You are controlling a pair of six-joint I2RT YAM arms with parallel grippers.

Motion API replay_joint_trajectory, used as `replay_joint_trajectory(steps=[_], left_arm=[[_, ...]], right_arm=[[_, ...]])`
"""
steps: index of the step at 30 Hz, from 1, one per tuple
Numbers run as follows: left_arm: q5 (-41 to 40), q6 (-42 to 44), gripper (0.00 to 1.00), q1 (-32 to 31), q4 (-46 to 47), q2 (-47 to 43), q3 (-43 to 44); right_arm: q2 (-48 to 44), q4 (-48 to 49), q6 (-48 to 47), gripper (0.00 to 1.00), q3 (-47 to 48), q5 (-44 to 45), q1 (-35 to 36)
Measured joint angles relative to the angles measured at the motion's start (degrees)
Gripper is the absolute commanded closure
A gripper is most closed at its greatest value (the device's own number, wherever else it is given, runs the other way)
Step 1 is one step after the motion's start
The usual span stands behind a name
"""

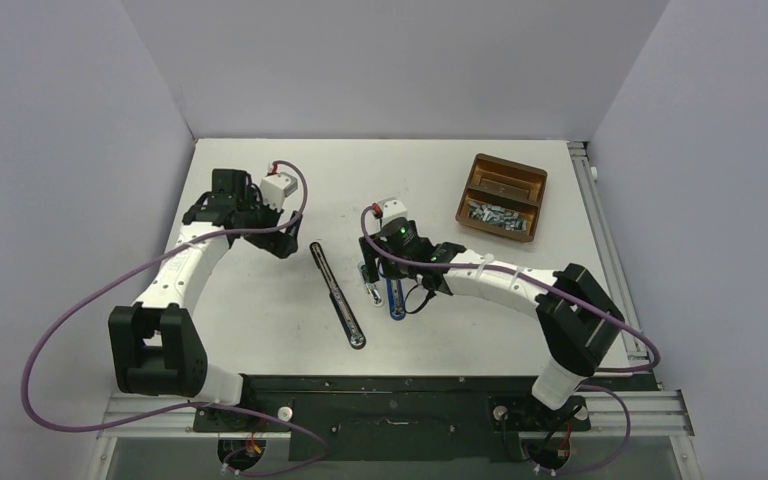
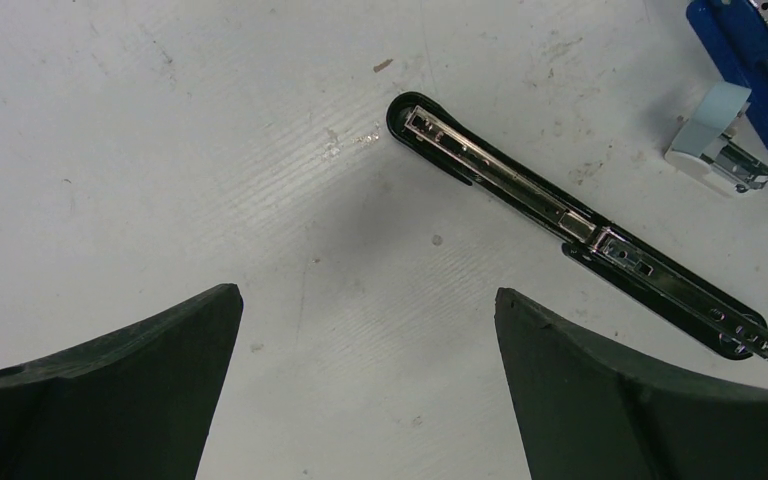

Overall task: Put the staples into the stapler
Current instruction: Adjust the stapler at the center of the board.

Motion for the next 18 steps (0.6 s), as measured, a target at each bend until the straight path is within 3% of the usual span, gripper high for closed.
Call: replay_joint_trajectory(steps=[10,13,18], left_arm=[[1.7,-2.1,0.04,0.7,0.0,0.0,1.1],[2.0,-2.3,0.04,1.0,0.0,0.0,1.1],[2.0,-2.3,0.04,1.7,0.0,0.0,1.1]], right_arm=[[6.4,-0.1,-1.8,0.19,3.4,-3.0,3.9],[8.3,-0.1,-2.4,0.25,4.5,-3.0,3.9],[12.2,-0.1,-2.7,0.43,6.1,-3.0,3.9]])
